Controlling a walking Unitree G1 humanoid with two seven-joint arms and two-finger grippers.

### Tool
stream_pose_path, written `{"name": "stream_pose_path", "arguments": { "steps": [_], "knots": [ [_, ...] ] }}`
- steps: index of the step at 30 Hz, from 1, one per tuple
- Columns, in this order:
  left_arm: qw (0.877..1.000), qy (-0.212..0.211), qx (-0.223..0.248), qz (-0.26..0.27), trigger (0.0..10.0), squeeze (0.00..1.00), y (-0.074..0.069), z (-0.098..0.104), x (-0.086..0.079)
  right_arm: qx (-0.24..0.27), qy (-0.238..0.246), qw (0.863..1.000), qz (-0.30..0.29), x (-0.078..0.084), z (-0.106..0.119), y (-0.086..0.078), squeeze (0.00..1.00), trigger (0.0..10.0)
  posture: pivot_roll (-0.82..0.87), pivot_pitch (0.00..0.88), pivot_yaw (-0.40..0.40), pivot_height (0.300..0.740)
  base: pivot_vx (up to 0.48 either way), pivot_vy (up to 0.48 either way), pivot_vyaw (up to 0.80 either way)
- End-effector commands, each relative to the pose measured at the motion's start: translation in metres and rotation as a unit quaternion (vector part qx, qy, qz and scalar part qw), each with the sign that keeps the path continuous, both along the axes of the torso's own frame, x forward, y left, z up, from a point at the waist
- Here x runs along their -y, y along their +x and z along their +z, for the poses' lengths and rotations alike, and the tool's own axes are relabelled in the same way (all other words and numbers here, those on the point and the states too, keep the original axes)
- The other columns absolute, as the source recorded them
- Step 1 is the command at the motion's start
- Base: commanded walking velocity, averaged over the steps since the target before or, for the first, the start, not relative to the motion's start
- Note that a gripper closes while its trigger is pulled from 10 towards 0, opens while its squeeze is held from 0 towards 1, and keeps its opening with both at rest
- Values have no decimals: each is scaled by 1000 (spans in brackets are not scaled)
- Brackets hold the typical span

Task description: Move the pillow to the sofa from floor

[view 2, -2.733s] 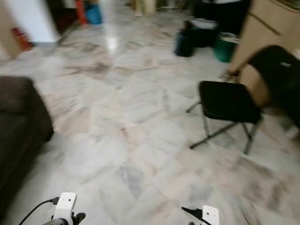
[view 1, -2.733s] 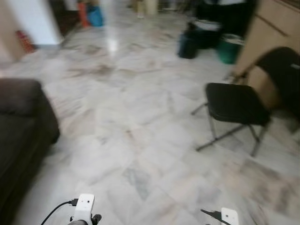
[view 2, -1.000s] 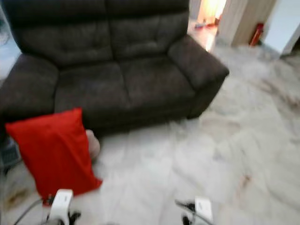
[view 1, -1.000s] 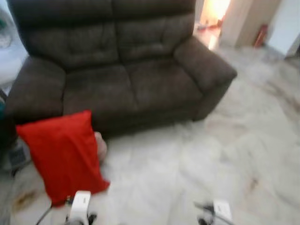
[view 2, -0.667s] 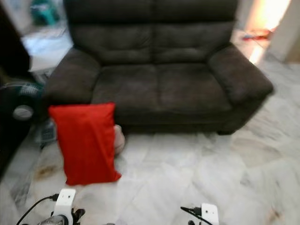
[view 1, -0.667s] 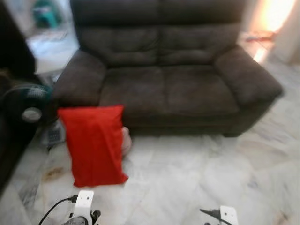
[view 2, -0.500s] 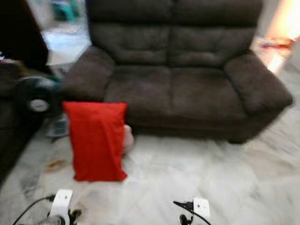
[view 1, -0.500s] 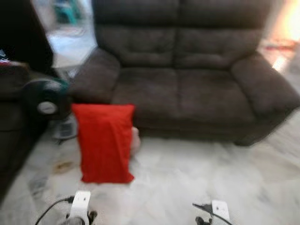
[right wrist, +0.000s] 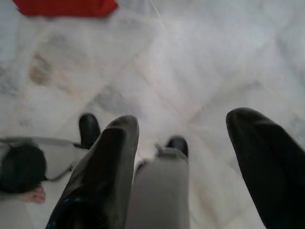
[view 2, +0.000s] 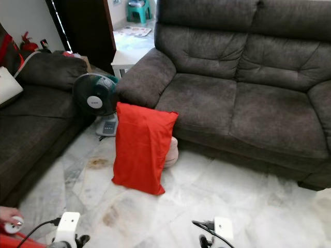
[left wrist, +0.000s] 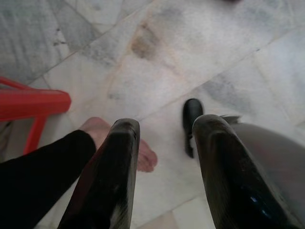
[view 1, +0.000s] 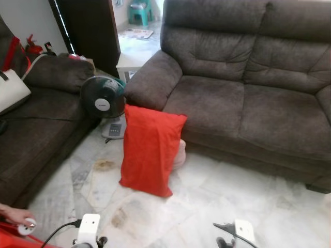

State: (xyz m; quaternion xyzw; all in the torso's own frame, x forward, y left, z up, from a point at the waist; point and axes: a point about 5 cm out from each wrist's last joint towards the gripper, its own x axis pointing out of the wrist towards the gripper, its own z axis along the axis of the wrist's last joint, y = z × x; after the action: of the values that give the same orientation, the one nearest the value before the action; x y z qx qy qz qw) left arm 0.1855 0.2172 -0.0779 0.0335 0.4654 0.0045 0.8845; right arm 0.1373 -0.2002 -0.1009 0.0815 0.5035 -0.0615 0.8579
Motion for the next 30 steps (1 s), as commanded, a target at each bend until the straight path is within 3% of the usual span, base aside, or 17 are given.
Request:
{"name": "stream_pose_path", "arguments": {
  "steps": [1, 30],
  "knots": [
    [1000, 7, -1, 5, 10000, 0, 0, 1, -5, 12, 6, 1000, -6, -3, 2, 7, 0, 10000, 89, 0, -17, 740, 412, 0, 0],
    [1000, 3, -6, 7, 10000, 0, -1, 0, -4, 10, -3, 1000, -6, -1, 2, 7, 0, 10000, 96, 14, -28, 740, 423, 0, 0]
  ]
}}
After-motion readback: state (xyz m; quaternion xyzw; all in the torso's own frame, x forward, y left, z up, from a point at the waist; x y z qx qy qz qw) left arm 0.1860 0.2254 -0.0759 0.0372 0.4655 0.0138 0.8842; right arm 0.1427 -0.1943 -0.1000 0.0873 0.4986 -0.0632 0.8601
